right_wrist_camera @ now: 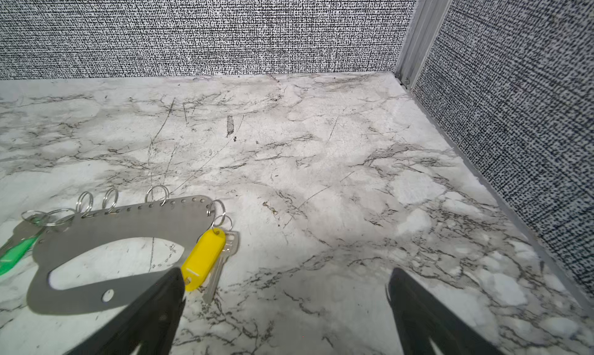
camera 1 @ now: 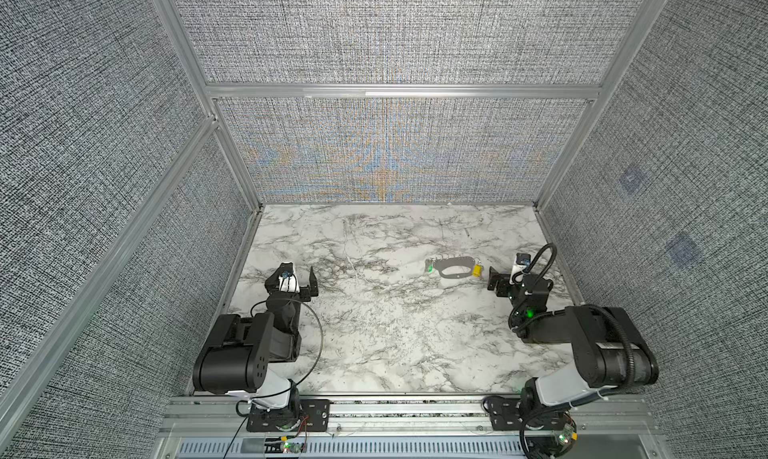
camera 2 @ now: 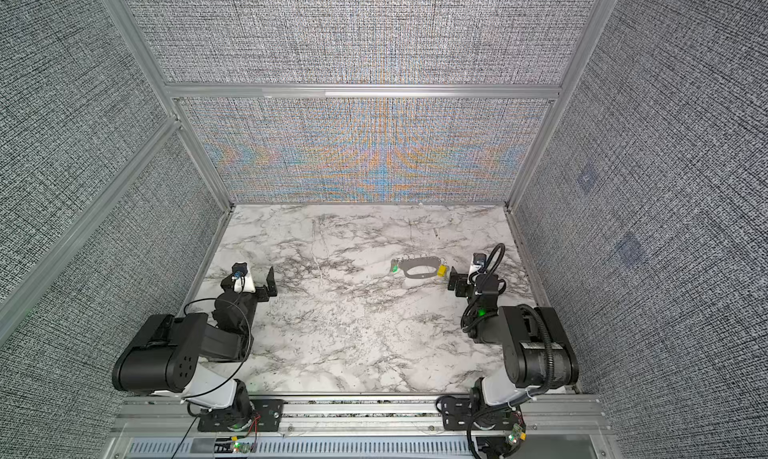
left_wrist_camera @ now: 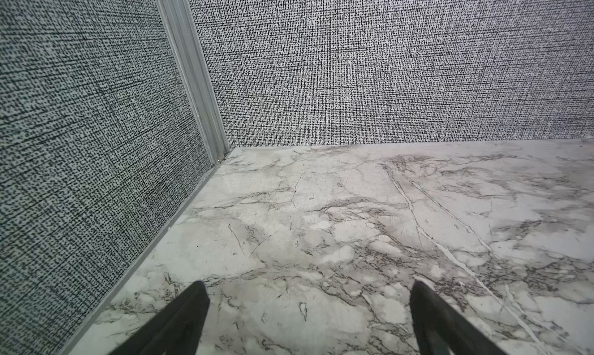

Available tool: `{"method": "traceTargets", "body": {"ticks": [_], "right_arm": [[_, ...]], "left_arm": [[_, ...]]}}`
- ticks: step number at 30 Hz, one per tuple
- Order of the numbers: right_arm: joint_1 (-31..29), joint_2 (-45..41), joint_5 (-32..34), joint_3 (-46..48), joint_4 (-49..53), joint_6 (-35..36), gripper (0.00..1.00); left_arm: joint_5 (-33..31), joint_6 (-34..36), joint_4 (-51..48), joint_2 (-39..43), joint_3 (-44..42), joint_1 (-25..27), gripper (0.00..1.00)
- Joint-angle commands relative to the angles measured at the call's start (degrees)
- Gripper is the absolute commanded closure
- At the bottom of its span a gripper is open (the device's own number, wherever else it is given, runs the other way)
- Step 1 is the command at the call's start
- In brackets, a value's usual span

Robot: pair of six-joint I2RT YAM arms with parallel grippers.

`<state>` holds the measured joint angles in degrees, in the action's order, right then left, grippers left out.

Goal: Remove the keys from the keyring

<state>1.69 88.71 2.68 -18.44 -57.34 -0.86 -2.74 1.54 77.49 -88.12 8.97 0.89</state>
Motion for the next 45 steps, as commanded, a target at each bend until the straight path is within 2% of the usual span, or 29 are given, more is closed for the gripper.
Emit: {"method": "traceTargets", "body": {"ticks": [1, 28, 33, 36, 39, 41, 43, 45], "right_arm": [[0.0, -0.1, 0.5, 0.2, -1.8, 0.0, 0.0], [1.0, -0.1, -0.9, 0.0, -1.6, -1.0, 0.01], [1.0, -0.3, 0.0, 0.2, -1.9, -1.3, 0.01], [0.9, -0.6, -0.6, 1.0, -2.8, -1.3, 0.01], [1.0, -3.1, -0.4, 1.3, -2.0, -1.0, 0.01], [0.9, -6.9, -0.1, -0.6, 4.5, -0.9, 0.01], [0.8, -11.1, -1.4, -4.9, 15.4, -0.9, 0.02], [0.2, -14.2, -4.3, -10.7, 28.1, -2.0, 0.06]], "left_arm": [[0.7, 0.1, 1.2, -0.1, 0.3, 0.0, 0.01], [0.9, 0.1, 1.3, 0.0, 0.2, 0.0, 0.01], [-3.4, -2.0, 2.4, 1.6, -1.2, -0.1, 0.01], [-2.5, -1.5, 1.6, 3.0, -1.4, 0.0, 0.01], [-2.2, -1.3, -1.3, 5.1, -0.8, -0.1, 0.01], [-1.7, -0.8, -4.6, 7.8, 0.2, -0.1, 0.02], [-2.6, -1.5, -14.9, 12.3, 3.1, 0.0, 0.01], [-3.6, -2.9, -30.5, 16.9, 9.4, 0.0, 0.01]]}}
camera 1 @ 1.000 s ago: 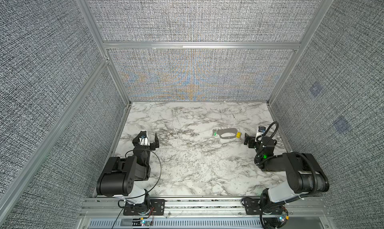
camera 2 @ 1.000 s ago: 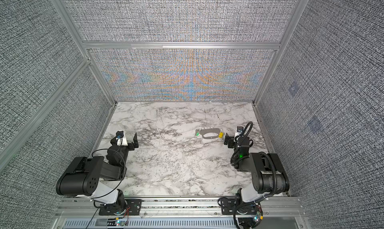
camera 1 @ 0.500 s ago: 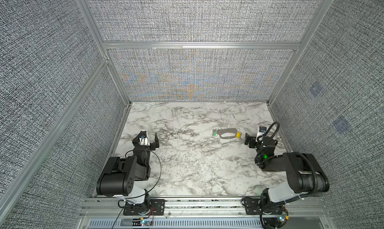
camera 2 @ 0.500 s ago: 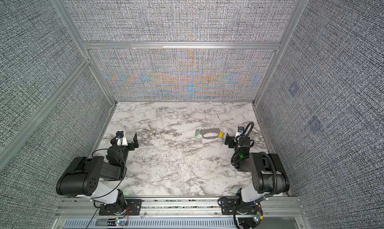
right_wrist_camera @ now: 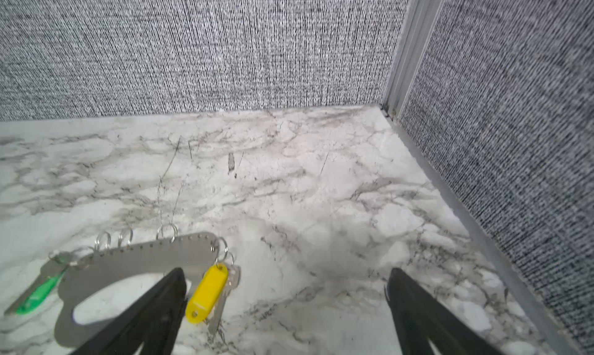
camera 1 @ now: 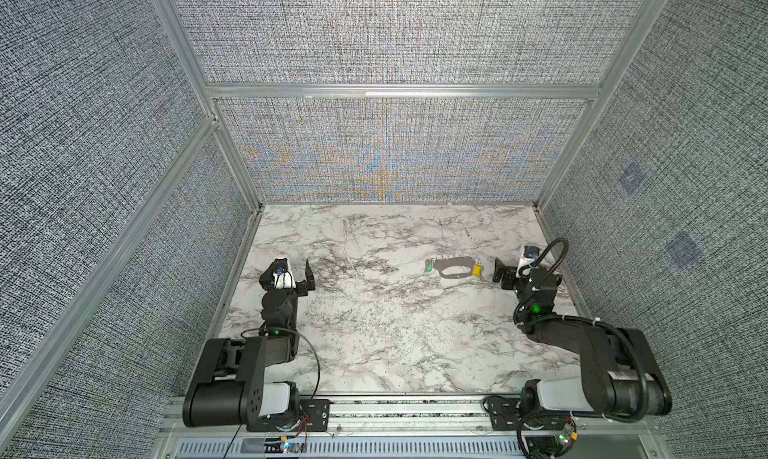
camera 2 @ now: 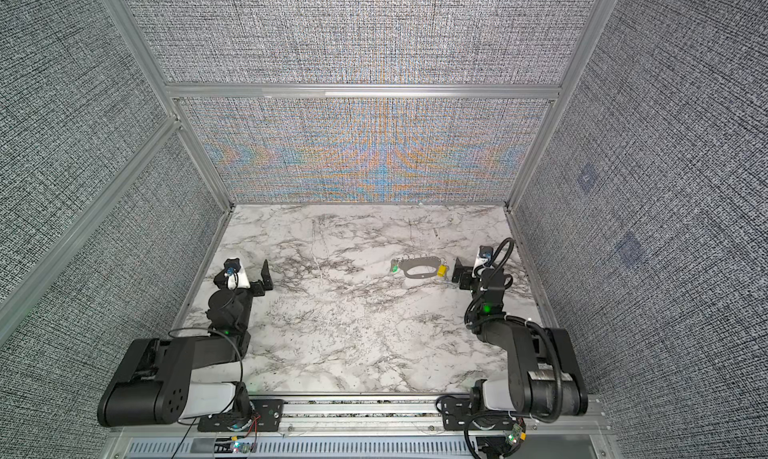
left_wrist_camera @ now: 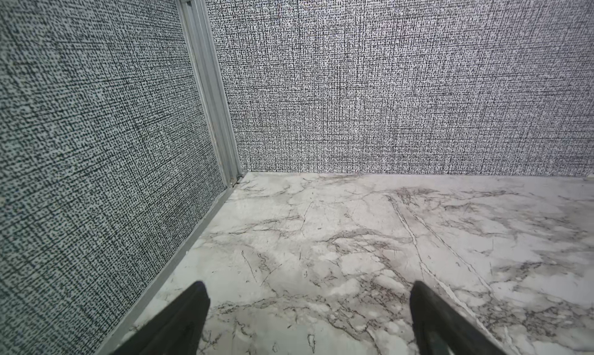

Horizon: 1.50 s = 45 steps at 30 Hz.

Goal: Remove the keys from the keyring
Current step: 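Reach the right gripper over the metal key plate while raising the left arm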

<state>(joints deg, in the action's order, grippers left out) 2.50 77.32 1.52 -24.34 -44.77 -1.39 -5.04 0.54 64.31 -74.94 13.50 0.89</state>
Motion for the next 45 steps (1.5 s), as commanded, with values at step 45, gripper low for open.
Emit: {"method": "traceTargets", "body": {"ticks": [45], "right_arm": [[-28.0, 47.0, -7.7, -69.5, 69.7, -13.3, 0.06]], "left_arm": [[22.2, -25.8, -58.1, 28.4, 13.0, 13.1, 0.1]]}}
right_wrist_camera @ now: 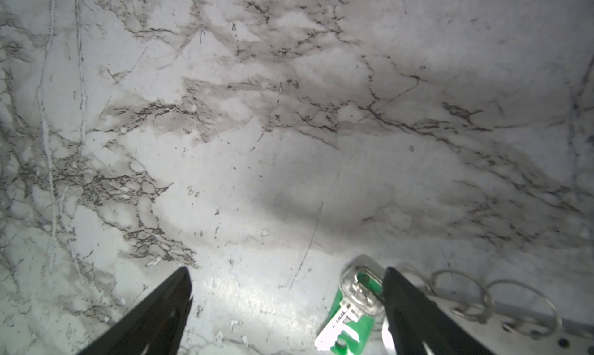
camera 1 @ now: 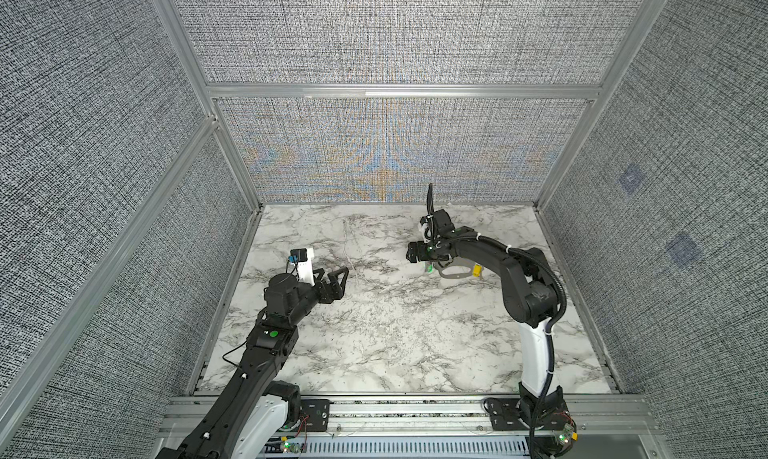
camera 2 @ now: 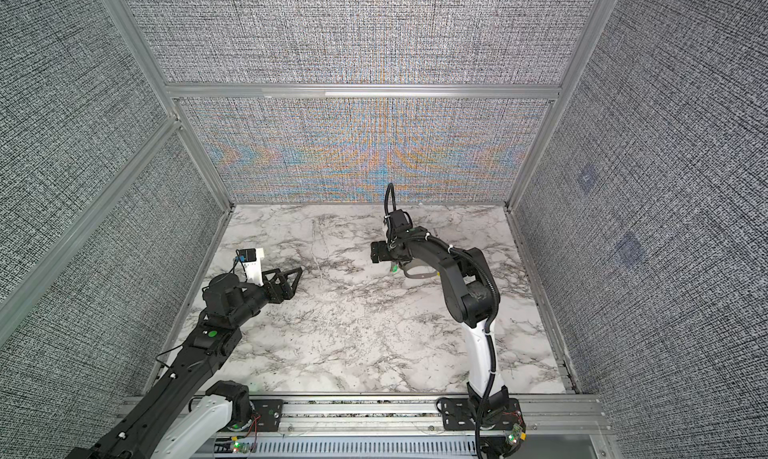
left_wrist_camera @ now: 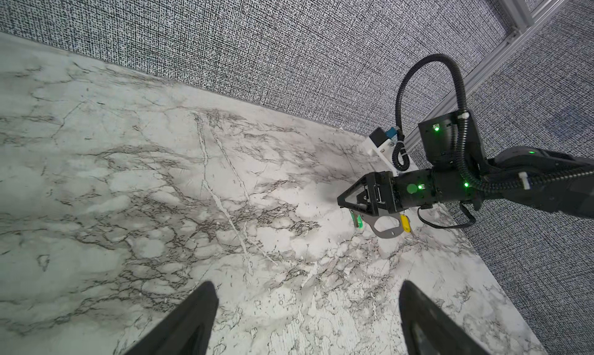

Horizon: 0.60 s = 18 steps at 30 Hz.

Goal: Remove the keys from the keyring
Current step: 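Reach the right gripper over the metal key plate while raising the left arm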

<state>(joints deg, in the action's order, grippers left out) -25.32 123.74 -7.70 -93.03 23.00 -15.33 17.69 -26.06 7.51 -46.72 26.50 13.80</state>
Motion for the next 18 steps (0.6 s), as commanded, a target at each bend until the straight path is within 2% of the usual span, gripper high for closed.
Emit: {"method": "traceTargets", "body": {"ticks": [1, 13, 18], "right_arm": [[-0.3, 0.9, 1.5, -1.1, 2.2, 0.7, 0.06], [-3.7, 0.7, 4.5, -1.0, 5.7, 3.5, 0.05], [-4.9, -2.5, 7.2, 0.6, 5.2, 3.9, 0.05]], "left_arm": [[-0.6, 0.8, -1.2, 0.1, 0.0, 0.2, 0.1], [-0.6, 0.5, -1.0, 0.0, -0.4, 0.5, 0.1], [-0.6, 0.6, -1.3, 0.4, -0.5, 0.6, 0.1]]}}
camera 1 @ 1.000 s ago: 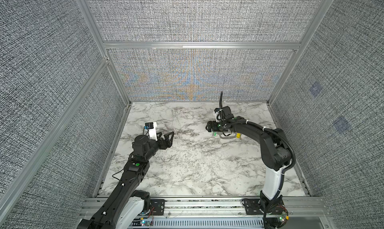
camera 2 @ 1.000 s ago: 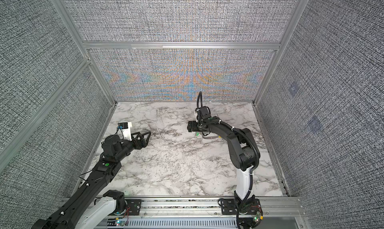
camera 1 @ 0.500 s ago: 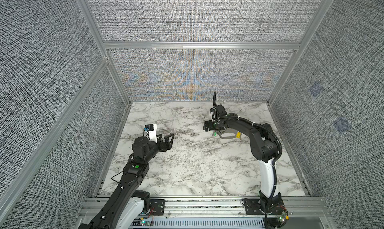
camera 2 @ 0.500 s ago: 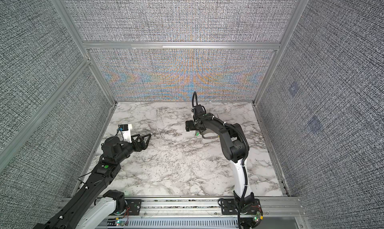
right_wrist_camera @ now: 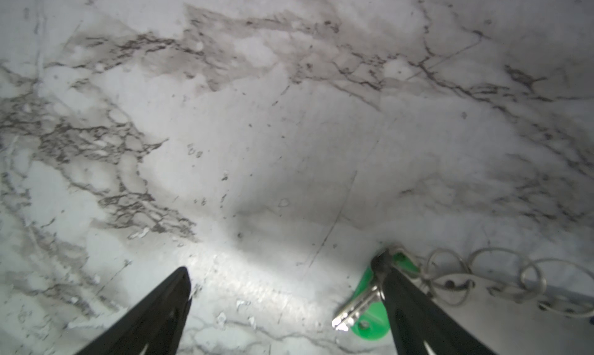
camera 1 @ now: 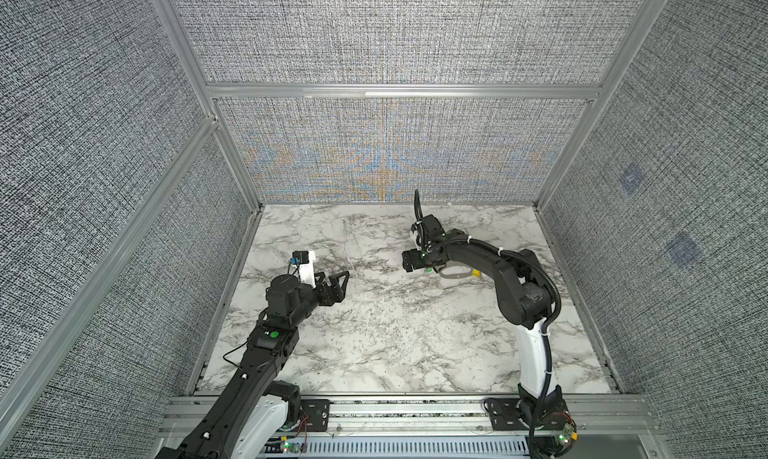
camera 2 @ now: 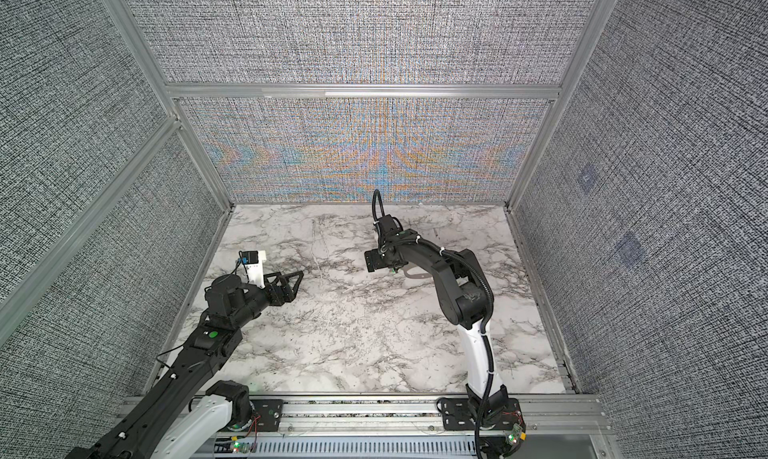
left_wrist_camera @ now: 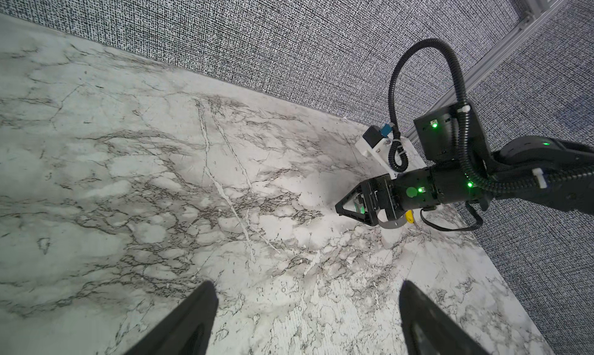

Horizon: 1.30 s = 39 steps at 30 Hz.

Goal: Remove the keys from the keyring

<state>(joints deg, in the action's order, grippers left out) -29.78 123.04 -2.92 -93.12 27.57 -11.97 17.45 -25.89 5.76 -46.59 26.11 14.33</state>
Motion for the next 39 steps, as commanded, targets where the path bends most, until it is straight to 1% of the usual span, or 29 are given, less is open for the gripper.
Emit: {"method": "traceTargets", "body": {"ticks": [1, 7, 16, 19, 30, 39], "right_arm": [[-0.6, -2.7, 2.6, 1.2, 0.3, 0.3, 0.05], [-0.5, -2.1, 5.1, 0.5, 2.1, -0.4, 0.05], [-0.5, 0.8, 5.7, -0.6, 2.6, -0.5, 0.05], [-0.5, 1.8, 6.8, -0.4, 2.8, -1.0, 0.05], [-1.2, 1.7, 1.3, 1.1, 2.8, 0.7, 0.06], [-2.1, 1.0, -7.3, 2.5, 5.4, 1.7, 0.07]], "left_arm": [[-0.3, 0.4, 0.4, 0.4, -0.2, 0.1, 0.1], [-0.1, 0.3, 0.8, 0.2, -0.4, 0.2, 0.1], [-0.1, 0.5, 0.1, 0.8, -0.4, 0.4, 0.1], [-0.1, 0.4, 0.0, 0.7, -0.4, 0.4, 0.1], [-0.1, 0.6, -0.1, 0.2, 0.1, 0.5, 0.1], [-0.1, 0.8, -0.6, 0.7, 0.0, 0.6, 0.1]]}}
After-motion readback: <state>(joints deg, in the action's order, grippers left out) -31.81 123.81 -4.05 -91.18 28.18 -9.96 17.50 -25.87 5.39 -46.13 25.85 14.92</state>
